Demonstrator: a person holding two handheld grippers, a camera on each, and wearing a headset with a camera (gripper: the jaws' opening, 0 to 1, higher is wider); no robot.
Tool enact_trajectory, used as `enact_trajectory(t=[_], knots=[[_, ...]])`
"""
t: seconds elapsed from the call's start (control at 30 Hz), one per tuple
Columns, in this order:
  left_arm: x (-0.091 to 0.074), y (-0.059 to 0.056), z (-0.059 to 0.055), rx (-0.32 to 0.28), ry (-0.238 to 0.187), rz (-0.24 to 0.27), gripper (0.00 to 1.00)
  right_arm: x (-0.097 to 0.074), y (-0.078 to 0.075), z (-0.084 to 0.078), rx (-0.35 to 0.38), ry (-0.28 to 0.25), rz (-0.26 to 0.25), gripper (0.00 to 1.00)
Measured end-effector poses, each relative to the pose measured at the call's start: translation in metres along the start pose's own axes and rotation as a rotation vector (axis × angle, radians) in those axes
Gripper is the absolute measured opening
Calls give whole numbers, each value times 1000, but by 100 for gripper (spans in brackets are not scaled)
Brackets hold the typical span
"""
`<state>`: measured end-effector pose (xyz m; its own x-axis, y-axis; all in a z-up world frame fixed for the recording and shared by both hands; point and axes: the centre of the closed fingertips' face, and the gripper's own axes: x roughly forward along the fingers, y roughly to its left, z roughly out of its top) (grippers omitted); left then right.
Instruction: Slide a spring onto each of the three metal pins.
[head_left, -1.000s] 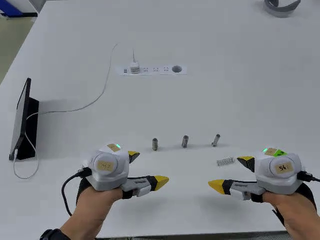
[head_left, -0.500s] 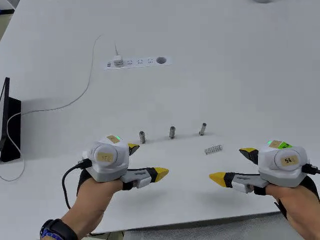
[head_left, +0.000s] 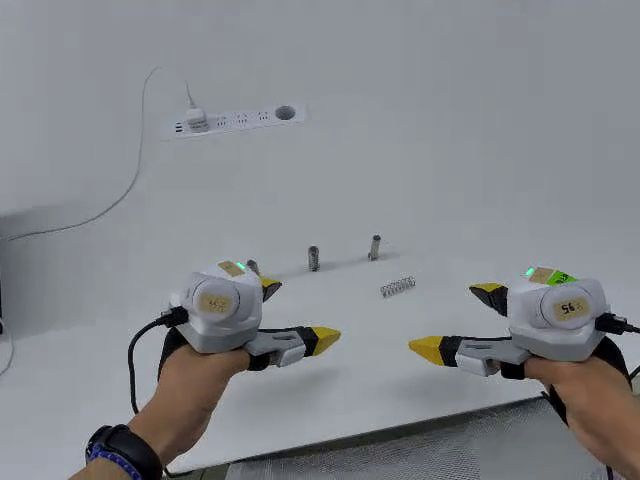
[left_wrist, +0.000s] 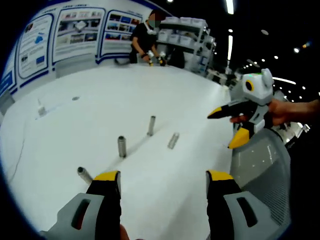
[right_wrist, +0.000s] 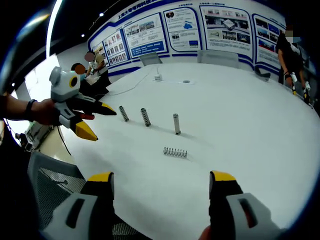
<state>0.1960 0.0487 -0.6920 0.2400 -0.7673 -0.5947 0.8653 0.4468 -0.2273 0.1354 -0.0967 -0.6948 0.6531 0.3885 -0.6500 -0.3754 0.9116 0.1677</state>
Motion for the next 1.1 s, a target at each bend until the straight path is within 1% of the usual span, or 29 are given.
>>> enact_trajectory(t=[0.17, 0.3, 0.43, 0.53, 0.7, 0.77, 0.9, 0.97, 1.03, 1.1], knots=[[16, -9, 5, 13, 14, -29, 72, -8, -4, -3, 9, -3, -8, 79], [31, -18, 8, 31, 30, -54, 72, -12, -9, -6, 32, -10, -15, 79], [44, -25, 11, 45, 38, -73, 72, -14, -10, -10, 42, -10, -18, 79], [57, -30, 13, 57, 51, -87, 71, -16, -11, -10, 53, -19, -16, 79], [76, -32, 19, 55, 53, -95, 69, -17, -11, -12, 63, -23, -18, 79], [82, -32, 19, 55, 56, -97, 68, -18, -11, -13, 65, -25, -17, 79], [95, -33, 17, 48, 74, -109, 67, -20, -12, -15, 76, -26, -18, 79], [101, -34, 17, 49, 78, -111, 64, -21, -14, -16, 83, -27, -20, 79], [107, -33, 14, 70, 95, -108, 60, -21, -15, -17, 91, -29, -22, 78], [111, -33, 13, 65, 99, -112, 59, -21, -15, -17, 94, -30, -21, 78]])
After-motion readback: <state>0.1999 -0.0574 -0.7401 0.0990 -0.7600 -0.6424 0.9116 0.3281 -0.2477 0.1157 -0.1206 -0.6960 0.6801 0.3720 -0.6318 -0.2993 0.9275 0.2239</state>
